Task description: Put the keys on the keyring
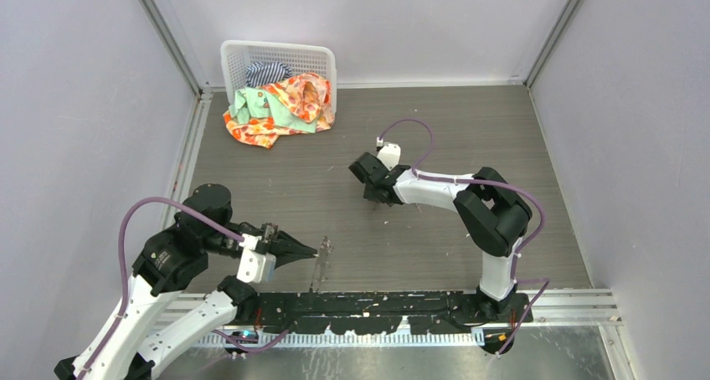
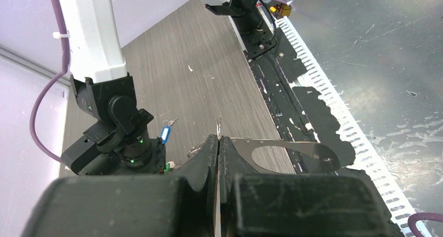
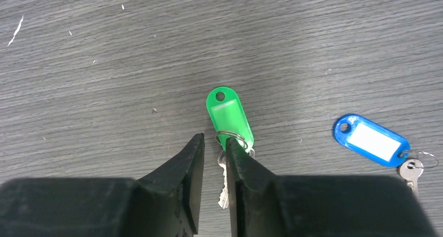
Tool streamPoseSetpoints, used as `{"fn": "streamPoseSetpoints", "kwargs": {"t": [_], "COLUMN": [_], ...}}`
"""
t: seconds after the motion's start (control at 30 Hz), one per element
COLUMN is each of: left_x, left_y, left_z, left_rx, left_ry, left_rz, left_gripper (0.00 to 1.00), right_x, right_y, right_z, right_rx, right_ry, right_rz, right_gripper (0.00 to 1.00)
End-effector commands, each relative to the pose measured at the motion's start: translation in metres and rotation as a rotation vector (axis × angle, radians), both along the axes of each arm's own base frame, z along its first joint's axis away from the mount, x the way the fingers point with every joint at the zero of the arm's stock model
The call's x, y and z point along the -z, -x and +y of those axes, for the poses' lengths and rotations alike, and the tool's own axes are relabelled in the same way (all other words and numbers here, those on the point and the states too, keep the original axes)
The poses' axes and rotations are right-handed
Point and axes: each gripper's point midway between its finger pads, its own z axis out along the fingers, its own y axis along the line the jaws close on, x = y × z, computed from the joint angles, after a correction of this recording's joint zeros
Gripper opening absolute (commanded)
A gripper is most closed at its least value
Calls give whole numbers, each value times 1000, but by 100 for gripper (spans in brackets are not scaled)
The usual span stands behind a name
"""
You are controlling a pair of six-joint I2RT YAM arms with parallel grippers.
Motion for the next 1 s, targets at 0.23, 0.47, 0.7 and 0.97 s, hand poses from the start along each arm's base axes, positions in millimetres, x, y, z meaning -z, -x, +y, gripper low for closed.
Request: {"fn": "streamPoseSetpoints", "kwargs": {"t": [0.23,0.47,0.7,0.97], "left_x": [-18,-20,-19,-22], "left_y": [-4,-4,-7,-8], "left_z": [-2,-2,-2,-2], "left_rx": [-9,-9,-16,-21], "left_ry": [49,49,47,49], "left_rz": [-61,-63,-77,-84], "left_gripper": [0,0,0,0], "right_x": [-12,-36,-69,-68], "right_y": [-5,7,22,24], "right_z": [-3,23,27,10], "right_rx": [-29,-200,-410,-625], "right_ry": [25,-51,-88,-99], "right_rz": [-57,-48,-80,-84], "right_gripper": [8,17,46,47]}}
